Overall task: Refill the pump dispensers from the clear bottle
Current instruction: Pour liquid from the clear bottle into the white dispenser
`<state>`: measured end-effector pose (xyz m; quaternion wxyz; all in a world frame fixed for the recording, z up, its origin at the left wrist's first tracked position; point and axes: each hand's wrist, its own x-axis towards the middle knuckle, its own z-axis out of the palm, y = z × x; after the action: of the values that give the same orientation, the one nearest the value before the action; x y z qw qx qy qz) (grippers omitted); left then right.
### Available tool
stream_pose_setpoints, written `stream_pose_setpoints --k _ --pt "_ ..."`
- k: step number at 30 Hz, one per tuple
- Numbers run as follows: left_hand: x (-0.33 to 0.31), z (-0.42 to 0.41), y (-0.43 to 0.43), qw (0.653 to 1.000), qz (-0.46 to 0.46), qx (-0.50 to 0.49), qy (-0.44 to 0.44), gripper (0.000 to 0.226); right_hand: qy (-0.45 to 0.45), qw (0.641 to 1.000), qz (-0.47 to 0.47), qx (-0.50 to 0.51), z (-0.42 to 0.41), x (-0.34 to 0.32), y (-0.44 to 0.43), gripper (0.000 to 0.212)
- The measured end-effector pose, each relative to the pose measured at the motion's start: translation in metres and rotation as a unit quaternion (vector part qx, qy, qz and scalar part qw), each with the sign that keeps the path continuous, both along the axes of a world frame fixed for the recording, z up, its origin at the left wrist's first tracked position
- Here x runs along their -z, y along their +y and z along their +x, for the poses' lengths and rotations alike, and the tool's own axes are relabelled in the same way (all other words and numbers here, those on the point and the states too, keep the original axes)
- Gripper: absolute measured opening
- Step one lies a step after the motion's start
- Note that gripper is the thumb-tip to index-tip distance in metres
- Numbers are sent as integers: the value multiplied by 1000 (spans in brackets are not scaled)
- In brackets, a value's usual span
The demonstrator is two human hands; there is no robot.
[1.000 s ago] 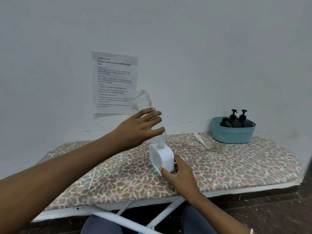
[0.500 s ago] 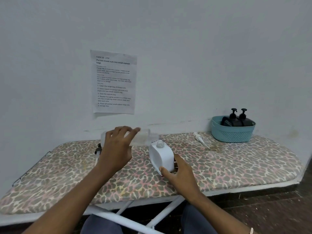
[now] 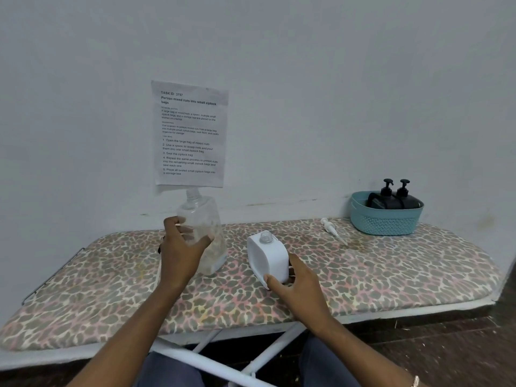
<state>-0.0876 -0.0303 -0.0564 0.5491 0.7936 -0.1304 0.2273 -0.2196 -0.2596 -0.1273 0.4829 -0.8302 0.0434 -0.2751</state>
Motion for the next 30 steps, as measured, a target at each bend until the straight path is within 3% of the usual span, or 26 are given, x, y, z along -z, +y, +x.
stream_pose_setpoints --k 13,22,25,30 --pt "32 -8 -11 999 31 7 -3 69 0 1000 7 1 -1 -1 0 49" --pt "38 -11 -11 999 19 -28 -9 97 1 1000 10 -4 -2 -2 1 52" --pt "33 -24 -16 993 17 -94 -68 100 -1 1000 8 -7 -2 -3 1 53" --pt "17 -47 -30 948 108 -118 -274 74 -1 1000 -8 3 0 -1 2 54"
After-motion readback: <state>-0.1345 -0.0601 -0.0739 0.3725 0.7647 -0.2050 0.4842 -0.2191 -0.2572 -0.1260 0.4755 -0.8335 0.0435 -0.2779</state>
